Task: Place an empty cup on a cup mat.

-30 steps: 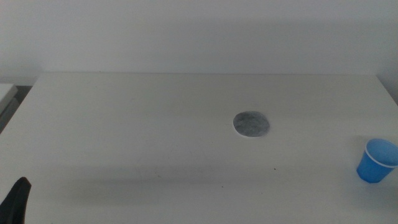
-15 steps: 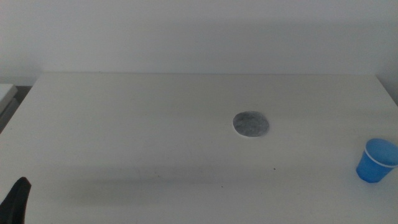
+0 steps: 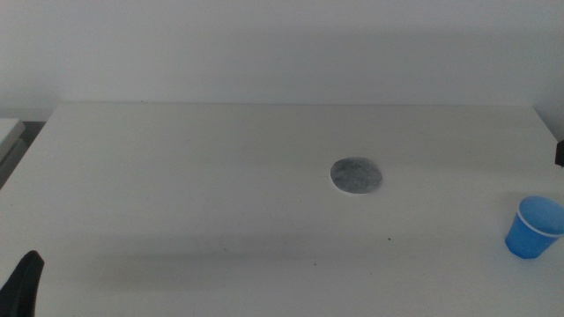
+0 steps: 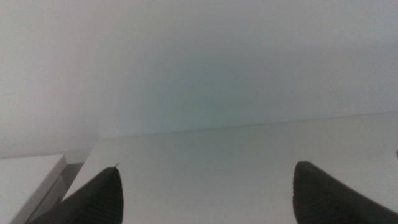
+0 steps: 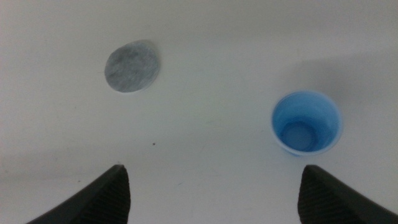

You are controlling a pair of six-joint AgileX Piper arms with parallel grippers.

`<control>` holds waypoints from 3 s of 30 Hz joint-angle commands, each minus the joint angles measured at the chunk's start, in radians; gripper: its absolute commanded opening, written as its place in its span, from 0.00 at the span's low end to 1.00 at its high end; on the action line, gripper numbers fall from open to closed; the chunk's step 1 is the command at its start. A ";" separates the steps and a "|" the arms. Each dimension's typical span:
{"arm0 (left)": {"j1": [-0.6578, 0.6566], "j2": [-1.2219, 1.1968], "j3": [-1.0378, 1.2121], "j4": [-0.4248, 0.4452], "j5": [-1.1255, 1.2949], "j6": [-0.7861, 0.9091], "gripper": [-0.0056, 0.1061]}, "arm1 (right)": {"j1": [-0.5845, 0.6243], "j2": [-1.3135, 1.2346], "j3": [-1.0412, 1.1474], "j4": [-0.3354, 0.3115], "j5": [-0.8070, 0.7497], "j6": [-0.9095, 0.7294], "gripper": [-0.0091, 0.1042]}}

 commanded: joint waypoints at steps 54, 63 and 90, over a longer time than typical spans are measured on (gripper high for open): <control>-0.001 -0.004 0.000 -0.007 -0.005 -0.003 0.89 | 0.282 0.975 -0.755 -0.155 0.069 0.141 0.06; -0.001 -0.004 0.000 -0.007 -0.005 -0.003 0.89 | 0.330 1.148 -0.849 -0.155 0.079 0.165 0.06; -0.001 -0.004 0.000 -0.007 -0.005 -0.003 0.89 | 0.330 1.192 -0.852 -0.155 0.032 0.153 0.38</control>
